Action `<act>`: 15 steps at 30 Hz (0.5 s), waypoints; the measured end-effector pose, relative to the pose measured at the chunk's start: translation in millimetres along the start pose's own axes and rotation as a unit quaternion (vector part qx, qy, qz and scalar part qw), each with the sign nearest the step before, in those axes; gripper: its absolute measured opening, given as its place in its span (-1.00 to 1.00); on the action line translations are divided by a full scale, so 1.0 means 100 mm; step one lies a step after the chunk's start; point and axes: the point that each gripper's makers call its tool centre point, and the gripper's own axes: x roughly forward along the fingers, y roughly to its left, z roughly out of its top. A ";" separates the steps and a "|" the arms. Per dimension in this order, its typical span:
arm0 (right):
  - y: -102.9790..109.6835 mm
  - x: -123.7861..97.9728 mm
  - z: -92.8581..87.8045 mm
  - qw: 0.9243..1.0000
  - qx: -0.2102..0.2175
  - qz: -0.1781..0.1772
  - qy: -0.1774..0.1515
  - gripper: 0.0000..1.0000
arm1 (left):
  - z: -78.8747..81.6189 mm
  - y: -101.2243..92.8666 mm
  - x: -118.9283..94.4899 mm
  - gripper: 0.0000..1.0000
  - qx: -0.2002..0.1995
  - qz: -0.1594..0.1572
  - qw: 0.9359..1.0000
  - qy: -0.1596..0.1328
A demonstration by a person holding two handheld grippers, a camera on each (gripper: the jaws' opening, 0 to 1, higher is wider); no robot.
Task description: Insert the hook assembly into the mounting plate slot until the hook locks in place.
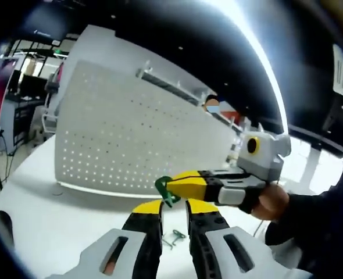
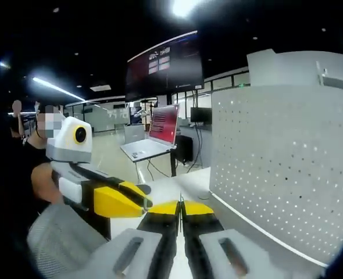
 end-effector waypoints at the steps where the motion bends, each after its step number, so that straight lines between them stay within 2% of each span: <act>1: 0.01 0.00 0.00 1.000 0.000 0.000 -0.001 -1.00 | 0.00 0.00 0.00 -0.75 0.002 0.000 1.000 -0.001; 8: 0.02 -0.02 0.02 1.000 0.001 -0.001 -0.007 -1.00 | 0.01 0.02 0.00 -0.88 0.009 0.006 1.000 -0.002; 15: 0.02 -0.03 -0.01 1.000 0.002 -0.002 -0.001 -1.00 | -0.02 0.04 0.02 -0.93 0.062 0.014 0.998 0.007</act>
